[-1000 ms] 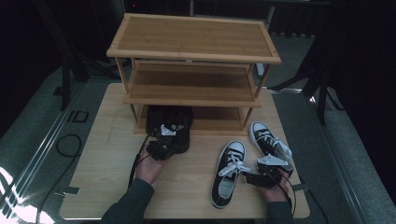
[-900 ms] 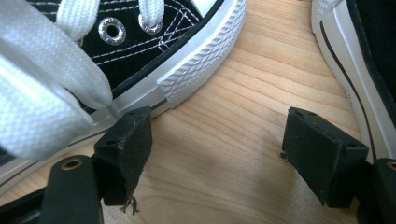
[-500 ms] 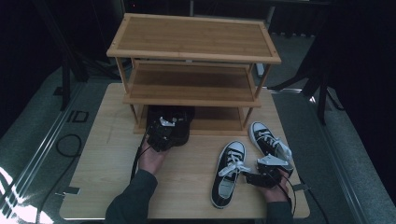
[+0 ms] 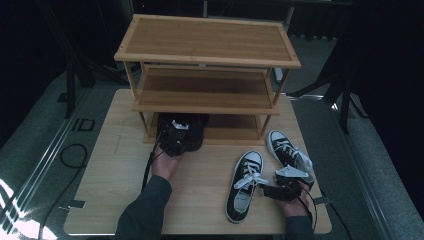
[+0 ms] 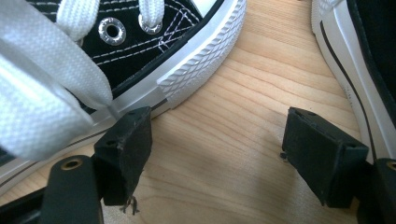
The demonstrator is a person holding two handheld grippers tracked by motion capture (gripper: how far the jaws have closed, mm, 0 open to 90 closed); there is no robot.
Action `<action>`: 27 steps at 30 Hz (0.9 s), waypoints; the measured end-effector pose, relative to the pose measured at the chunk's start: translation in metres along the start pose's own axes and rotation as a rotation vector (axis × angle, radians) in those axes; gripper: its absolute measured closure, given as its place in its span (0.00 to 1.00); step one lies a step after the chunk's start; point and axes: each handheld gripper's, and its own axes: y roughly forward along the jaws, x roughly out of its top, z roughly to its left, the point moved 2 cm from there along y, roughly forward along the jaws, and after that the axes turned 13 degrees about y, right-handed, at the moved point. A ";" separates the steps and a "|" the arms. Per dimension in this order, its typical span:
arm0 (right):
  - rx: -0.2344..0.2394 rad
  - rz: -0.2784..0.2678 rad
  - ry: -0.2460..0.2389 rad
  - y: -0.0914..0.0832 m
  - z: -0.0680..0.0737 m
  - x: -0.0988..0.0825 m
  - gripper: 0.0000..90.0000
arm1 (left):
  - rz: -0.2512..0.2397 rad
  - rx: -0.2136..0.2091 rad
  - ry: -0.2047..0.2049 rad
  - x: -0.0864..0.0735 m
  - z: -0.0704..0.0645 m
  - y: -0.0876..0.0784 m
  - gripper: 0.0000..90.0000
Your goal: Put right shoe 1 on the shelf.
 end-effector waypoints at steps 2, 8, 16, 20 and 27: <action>0.000 0.000 0.000 0.000 0.000 0.000 0.27 | -0.002 0.003 -0.011 0.002 0.001 0.003 0.99; 0.000 0.000 0.000 0.000 0.000 0.000 0.27 | -0.006 0.009 -0.027 0.006 0.005 0.008 0.99; 0.000 0.000 0.000 0.000 0.000 0.000 0.27 | -0.018 0.015 -0.058 0.010 0.010 0.015 0.99; 0.001 0.001 -0.001 0.000 0.000 0.000 0.27 | -0.028 0.012 -0.038 0.008 0.008 0.013 0.94; 0.001 0.001 -0.001 0.000 0.000 0.000 0.27 | -0.045 0.015 -0.026 -0.015 0.013 -0.002 0.89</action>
